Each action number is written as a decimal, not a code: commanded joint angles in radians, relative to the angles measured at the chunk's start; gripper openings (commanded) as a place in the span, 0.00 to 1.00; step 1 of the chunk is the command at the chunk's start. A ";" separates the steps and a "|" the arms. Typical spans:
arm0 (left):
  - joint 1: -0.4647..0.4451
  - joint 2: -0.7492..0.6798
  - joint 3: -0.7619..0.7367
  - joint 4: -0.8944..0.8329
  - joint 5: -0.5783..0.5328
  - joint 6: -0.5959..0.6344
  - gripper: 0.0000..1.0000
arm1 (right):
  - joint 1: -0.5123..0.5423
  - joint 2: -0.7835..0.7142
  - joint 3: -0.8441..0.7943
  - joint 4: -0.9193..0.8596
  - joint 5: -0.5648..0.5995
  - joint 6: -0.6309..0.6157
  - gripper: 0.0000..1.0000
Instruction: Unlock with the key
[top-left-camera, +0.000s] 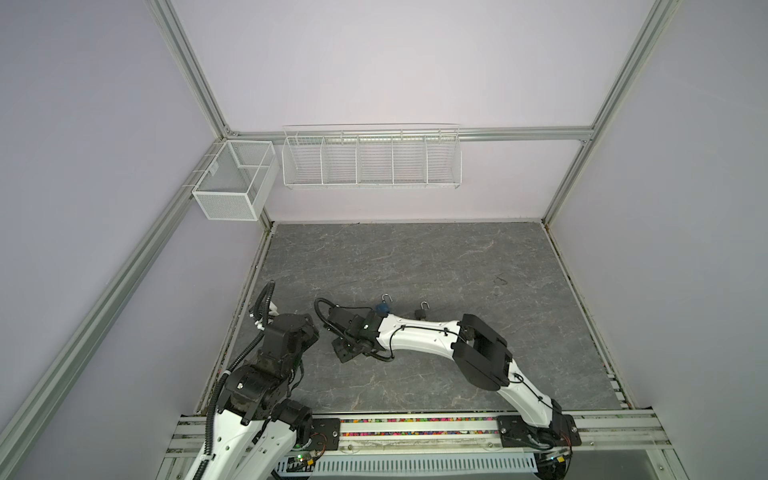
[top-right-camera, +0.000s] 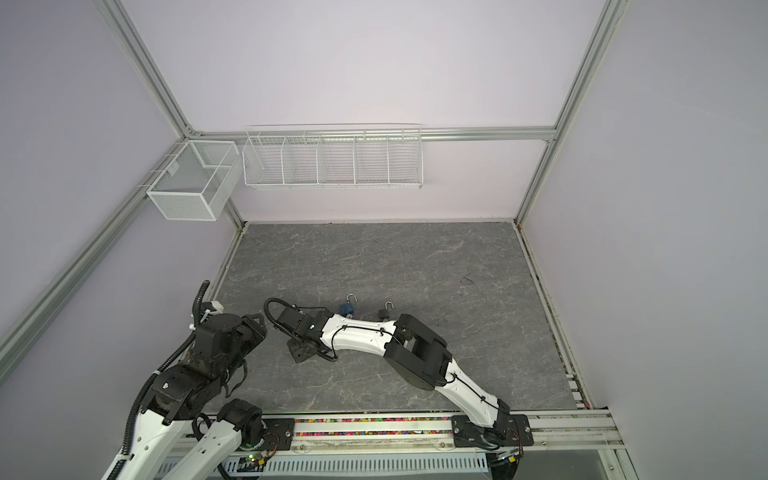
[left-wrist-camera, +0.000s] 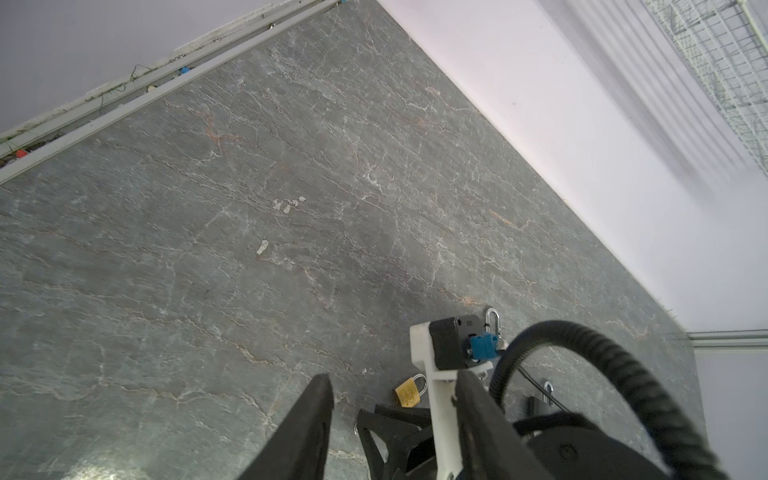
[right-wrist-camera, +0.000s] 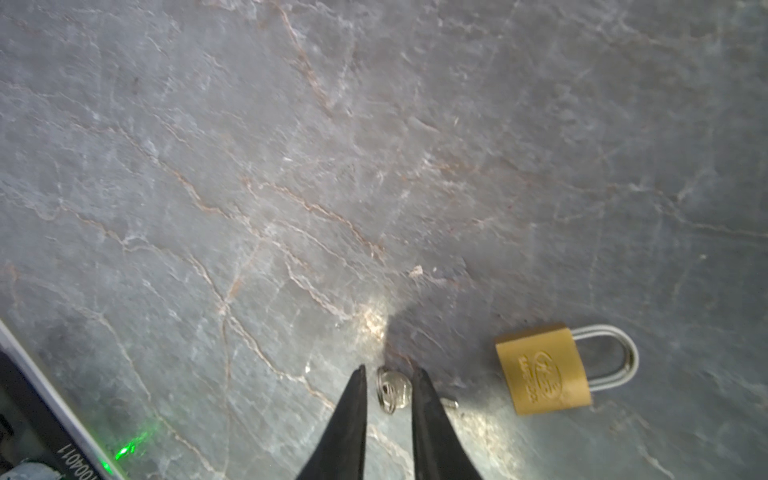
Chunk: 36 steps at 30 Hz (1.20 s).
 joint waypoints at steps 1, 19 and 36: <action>0.005 -0.018 -0.008 -0.047 -0.032 -0.019 0.48 | 0.007 0.038 0.014 -0.028 0.010 -0.016 0.22; 0.005 -0.011 -0.007 -0.042 -0.026 -0.022 0.48 | 0.015 0.030 0.021 -0.075 0.032 -0.029 0.14; 0.005 -0.005 -0.009 -0.040 0.021 -0.044 0.49 | 0.012 -0.224 -0.249 0.055 0.013 -0.106 0.07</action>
